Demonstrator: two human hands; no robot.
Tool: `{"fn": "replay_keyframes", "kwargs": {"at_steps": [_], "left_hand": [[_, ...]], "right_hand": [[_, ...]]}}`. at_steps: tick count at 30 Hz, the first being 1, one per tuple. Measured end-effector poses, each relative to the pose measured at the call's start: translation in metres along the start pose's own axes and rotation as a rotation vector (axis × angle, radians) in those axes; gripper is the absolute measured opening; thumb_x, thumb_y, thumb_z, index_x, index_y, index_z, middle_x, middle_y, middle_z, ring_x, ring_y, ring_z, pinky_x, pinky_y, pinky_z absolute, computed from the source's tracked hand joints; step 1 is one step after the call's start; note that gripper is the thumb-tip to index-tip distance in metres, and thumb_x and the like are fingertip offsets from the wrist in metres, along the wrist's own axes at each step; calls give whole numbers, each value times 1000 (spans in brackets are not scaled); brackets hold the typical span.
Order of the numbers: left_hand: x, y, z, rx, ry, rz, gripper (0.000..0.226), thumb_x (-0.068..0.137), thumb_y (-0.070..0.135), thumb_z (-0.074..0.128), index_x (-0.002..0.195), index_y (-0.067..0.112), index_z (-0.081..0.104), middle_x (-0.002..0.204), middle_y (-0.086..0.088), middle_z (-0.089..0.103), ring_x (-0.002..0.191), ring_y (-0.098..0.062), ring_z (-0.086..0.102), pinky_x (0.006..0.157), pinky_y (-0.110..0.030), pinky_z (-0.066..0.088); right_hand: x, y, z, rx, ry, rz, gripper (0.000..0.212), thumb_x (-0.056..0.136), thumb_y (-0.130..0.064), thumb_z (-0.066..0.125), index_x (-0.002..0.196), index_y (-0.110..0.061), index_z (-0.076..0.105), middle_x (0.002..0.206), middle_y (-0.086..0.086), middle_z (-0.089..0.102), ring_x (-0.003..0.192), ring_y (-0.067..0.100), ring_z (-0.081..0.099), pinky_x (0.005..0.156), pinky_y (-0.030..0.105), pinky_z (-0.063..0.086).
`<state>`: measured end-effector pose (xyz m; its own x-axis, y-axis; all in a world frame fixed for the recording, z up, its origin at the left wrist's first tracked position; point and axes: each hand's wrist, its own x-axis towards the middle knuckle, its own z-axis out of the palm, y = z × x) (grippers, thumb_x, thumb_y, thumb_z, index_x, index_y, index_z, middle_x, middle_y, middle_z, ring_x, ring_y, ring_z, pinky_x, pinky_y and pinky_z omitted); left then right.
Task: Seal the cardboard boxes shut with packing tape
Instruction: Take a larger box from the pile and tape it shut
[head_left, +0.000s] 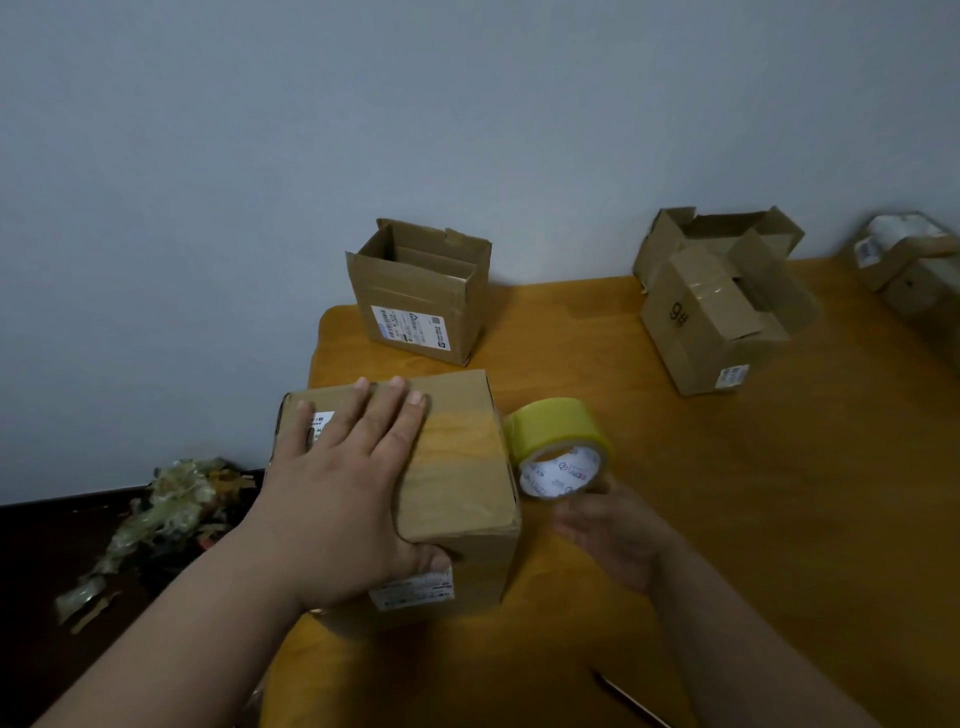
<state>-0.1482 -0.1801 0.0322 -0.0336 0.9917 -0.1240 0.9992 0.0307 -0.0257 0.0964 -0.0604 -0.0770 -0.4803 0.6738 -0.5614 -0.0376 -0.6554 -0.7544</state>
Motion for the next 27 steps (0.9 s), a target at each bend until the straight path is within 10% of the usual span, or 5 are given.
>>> {"fn": "replay_keyframes", "kwargs": {"at_steps": [17, 27], "left_hand": [[-30, -28, 14, -259, 204, -183, 116, 63, 101, 13, 155, 33, -7, 164, 8, -6, 151, -15, -5, 121, -53, 4], [-56, -24, 71, -1049, 303, -405, 123, 42, 95, 60, 135, 67, -15, 145, 46, -6, 146, 4, 1, 121, -43, 16]], "right_hand": [[-17, -45, 84, 277, -190, -164, 53, 85, -13, 63, 135, -20, 47, 127, 19, 64, 114, 40, 63, 102, 66, 40], [-32, -76, 160, -868, -144, -429, 43, 77, -34, 75, 113, -32, 52, 104, -2, 65, 94, 17, 64, 84, 47, 57]]}}
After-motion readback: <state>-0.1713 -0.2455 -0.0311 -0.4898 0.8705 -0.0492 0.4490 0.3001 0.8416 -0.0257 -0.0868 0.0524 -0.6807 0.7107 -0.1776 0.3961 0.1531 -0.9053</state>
